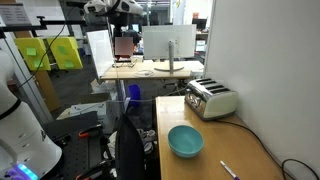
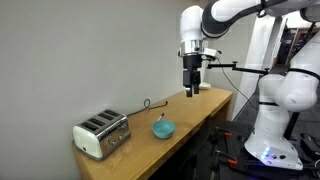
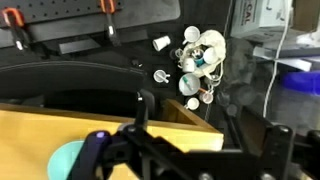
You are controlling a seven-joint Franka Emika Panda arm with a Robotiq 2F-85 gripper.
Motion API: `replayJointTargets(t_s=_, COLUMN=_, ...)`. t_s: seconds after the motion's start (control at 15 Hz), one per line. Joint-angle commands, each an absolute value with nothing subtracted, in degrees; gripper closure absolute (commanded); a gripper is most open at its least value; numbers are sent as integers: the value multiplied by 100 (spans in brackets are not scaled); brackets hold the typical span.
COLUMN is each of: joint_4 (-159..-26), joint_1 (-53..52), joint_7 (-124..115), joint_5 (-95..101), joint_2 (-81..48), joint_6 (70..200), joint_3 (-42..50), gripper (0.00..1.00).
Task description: Put the blue pen inside the blue bowl
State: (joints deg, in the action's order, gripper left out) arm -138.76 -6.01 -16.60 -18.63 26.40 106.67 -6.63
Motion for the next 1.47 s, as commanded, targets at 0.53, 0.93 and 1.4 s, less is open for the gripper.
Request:
replayJointTargets(t_s=0.53, joint_4=-12988, joint_1=738, joint_7=-3425, joint_5=-1381, joint_2=261, joint_6=12779, joint_3=0, gripper=0)
replayJointTargets(t_s=0.93, joint_4=-11748, joint_1=734, joint_7=-4482, joint_5=-1569, joint_2=-1692, joint_6=13172, joint_3=744, gripper=0)
replayJointTargets(t_s=1.4, joint_4=-10101, joint_1=951, joint_7=-4926, joint_5=-2378, joint_2=-3560, joint_6=13015, joint_3=984, gripper=0)
